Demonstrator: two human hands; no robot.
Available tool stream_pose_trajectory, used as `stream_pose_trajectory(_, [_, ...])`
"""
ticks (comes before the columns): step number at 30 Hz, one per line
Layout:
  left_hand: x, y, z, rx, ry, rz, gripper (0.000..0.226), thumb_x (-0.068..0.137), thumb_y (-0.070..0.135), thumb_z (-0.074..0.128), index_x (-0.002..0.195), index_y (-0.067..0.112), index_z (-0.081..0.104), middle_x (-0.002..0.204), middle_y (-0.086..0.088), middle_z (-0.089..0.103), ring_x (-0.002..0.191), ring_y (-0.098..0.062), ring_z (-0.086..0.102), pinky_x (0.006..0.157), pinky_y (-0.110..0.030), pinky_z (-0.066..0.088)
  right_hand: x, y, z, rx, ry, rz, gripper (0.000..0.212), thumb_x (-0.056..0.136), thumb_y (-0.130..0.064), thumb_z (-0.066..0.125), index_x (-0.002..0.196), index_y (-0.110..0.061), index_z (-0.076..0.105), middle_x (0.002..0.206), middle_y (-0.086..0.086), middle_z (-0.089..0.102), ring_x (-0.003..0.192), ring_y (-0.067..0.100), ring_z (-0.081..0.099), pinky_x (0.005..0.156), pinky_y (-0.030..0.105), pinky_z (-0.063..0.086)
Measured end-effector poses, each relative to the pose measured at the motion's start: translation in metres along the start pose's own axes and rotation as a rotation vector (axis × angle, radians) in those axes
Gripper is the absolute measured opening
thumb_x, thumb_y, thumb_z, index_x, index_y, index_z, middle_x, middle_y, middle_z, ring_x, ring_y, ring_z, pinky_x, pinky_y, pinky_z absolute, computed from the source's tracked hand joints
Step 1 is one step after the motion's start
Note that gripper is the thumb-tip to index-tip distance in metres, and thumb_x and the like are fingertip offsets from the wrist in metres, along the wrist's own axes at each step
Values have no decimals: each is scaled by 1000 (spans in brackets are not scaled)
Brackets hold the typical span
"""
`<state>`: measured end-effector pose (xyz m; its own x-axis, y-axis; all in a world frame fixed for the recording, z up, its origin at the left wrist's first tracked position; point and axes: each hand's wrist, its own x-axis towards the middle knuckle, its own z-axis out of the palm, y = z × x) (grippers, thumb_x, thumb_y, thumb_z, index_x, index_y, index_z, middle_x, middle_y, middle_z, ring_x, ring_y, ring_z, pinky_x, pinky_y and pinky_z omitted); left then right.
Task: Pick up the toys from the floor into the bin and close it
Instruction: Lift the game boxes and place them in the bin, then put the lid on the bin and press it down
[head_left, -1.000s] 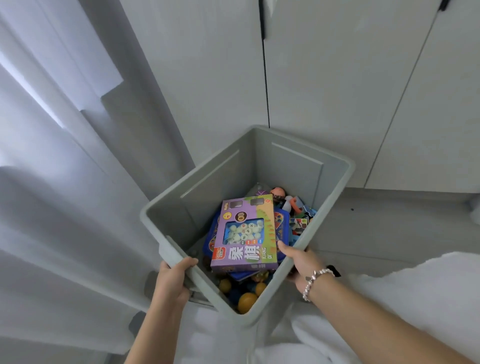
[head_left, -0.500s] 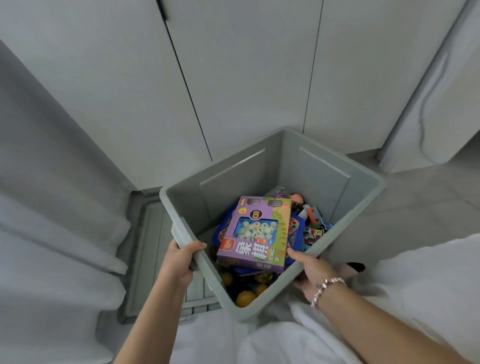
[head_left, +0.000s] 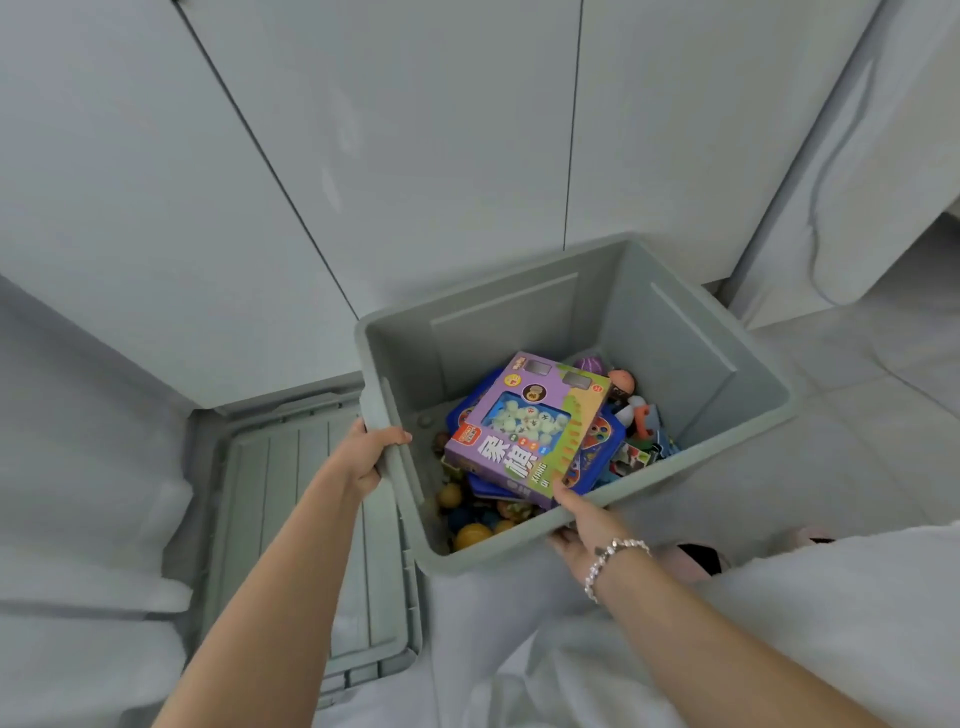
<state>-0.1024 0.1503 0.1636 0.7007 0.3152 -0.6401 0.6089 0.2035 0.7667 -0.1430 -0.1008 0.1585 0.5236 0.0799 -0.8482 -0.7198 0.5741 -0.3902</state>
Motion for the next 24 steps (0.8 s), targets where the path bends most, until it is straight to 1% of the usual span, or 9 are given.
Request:
stream_pose_trajectory(3, [26, 2, -1, 29, 18, -10, 50, 83, -4, 61, 129, 2, 43, 102, -15, 59, 88, -27, 58, 77, -41, 50, 14, 5, 11, -6, 1, 25, 44, 84, -16, 65, 124, -7, 49, 104, 12, 60, 87, 25, 60, 57, 37, 52])
stream_pose_trajectory(7, [49, -5, -2, 37, 42, 26, 50, 84, 14, 68, 129, 6, 48, 116, -12, 62, 105, -29, 60, 89, -42, 50, 28, 14, 17, -111, 27, 17, 51, 83, -29, 66, 126, -11, 45, 118, 15, 59, 96, 30, 63, 59, 38, 55])
stream_pose_trajectory(11, [44, -11, 1, 36, 153, 116, 53, 81, 36, 71, 125, 15, 52, 115, -3, 64, 102, -22, 62, 92, -41, 51, 27, 15, 20, -305, -1, 96, 55, 85, -47, 57, 124, -11, 46, 118, 16, 60, 96, 32, 64, 67, 42, 57])
stream_pose_trajectory(13, [29, -21, 2, 15, 162, 127, 55, 82, 45, 66, 127, 17, 51, 116, -2, 65, 105, -21, 63, 94, -43, 50, 17, 16, 27, -468, -15, 181, 62, 86, -57, 49, 118, -4, 49, 116, 19, 60, 89, 33, 66, 70, 43, 57])
stream_pose_trajectory(15, [8, -39, 0, -28, 165, 144, 54, 87, 46, 59, 132, 18, 49, 123, -1, 62, 112, -20, 59, 99, -42, 47, 2, 23, 36, -701, -39, 193, 67, 86, -61, 44, 110, 1, 54, 107, 20, 64, 74, 28, 67, 60, 38, 58])
stream_pose_trajectory(18, [-28, -74, -9, -69, 256, 154, 45, 94, 40, 51, 132, 16, 49, 123, 0, 60, 114, -16, 56, 101, -37, 45, -15, 38, 42, -1118, -63, -62, 58, 89, -58, 43, 90, -3, 61, 80, 14, 69, 55, 20, 64, 47, 26, 54])
stream_pose_trajectory(20, [-49, -99, -14, -153, 346, 106, 37, 95, 35, 51, 125, 13, 53, 115, 0, 61, 108, -15, 58, 96, -33, 46, -19, 47, 44, -1504, -84, -380, 53, 89, -59, 39, 75, -13, 61, 73, 6, 70, 66, 21, 65, 60, 29, 54])
stream_pose_trajectory(22, [-57, -126, -19, -228, 465, 11, 30, 95, 31, 53, 117, 10, 55, 104, -2, 61, 100, -16, 59, 90, -31, 47, -20, 57, 55, -1792, -107, -737, 43, 89, -58, 40, 79, -20, 59, 86, 0, 69, 84, 20, 61, 72, 29, 48])
stream_pose_trajectory(24, [-56, -157, -26, -305, 595, -141, 25, 94, 31, 54, 106, 10, 56, 87, -2, 58, 84, -16, 57, 79, -30, 45, -15, 73, 69, -1880, -210, -1051, 37, 89, -55, 44, 101, -24, 61, 105, -2, 62, 100, 19, 52, 84, 31, 40])
